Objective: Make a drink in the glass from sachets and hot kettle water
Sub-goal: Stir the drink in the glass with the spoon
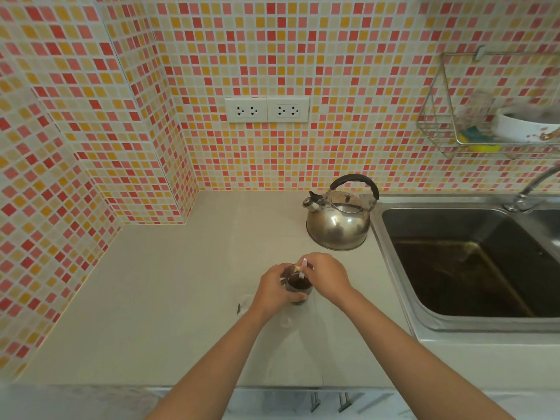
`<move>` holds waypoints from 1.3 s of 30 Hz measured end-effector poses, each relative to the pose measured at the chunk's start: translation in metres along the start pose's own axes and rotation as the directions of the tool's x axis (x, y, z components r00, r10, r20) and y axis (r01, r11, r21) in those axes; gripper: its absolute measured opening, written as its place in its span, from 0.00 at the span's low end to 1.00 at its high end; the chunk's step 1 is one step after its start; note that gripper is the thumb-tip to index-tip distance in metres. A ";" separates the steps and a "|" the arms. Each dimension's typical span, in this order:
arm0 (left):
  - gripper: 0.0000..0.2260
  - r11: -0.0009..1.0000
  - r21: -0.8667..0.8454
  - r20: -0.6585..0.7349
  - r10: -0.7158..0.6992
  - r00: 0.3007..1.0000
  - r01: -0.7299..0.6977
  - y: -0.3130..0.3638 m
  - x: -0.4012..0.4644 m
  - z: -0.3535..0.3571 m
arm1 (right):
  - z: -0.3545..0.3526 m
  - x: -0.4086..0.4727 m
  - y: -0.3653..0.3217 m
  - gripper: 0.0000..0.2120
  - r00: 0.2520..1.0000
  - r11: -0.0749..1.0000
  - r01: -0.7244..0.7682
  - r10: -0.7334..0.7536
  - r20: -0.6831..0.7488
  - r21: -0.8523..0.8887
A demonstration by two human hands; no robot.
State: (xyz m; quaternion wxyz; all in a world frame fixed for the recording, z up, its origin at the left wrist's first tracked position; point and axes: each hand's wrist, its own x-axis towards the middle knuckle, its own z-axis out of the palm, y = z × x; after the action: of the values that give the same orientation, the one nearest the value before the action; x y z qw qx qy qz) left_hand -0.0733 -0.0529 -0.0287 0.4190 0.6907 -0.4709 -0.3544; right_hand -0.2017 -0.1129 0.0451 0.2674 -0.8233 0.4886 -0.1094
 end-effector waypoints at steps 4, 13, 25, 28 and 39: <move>0.28 1.000 -0.002 0.001 0.001 1.000 -0.001 0.000 -0.001 0.000 | 0.004 0.001 -0.001 0.12 0.999 1.000 0.005 -0.006 0.047 0.018; 0.29 1.000 0.002 -0.009 -0.004 1.000 0.004 0.002 -0.001 0.000 | 0.004 0.003 0.007 0.10 0.998 0.998 -0.059 0.059 -0.001 0.025; 0.31 1.000 0.007 -0.020 -0.030 0.999 0.030 0.000 0.001 0.001 | 0.010 0.008 0.020 0.08 0.966 0.900 -0.235 0.259 -0.017 0.366; 0.31 1.000 -0.012 -0.024 -0.022 0.999 0.022 0.000 0.001 0.001 | 0.006 0.009 0.021 0.09 0.942 0.805 -0.282 0.335 -0.008 0.522; 0.28 1.000 -0.013 -0.013 -0.002 1.000 0.002 0.001 0.001 0.000 | -0.017 0.002 0.007 0.07 1.000 0.919 -0.011 0.012 0.000 0.393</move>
State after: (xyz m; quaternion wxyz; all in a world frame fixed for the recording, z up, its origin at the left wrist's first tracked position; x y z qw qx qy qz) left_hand -0.0735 -0.0540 -0.0284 0.4264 0.6906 -0.4652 -0.3534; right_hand -0.2134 -0.1229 0.0553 0.4271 -0.7500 0.4618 -0.2047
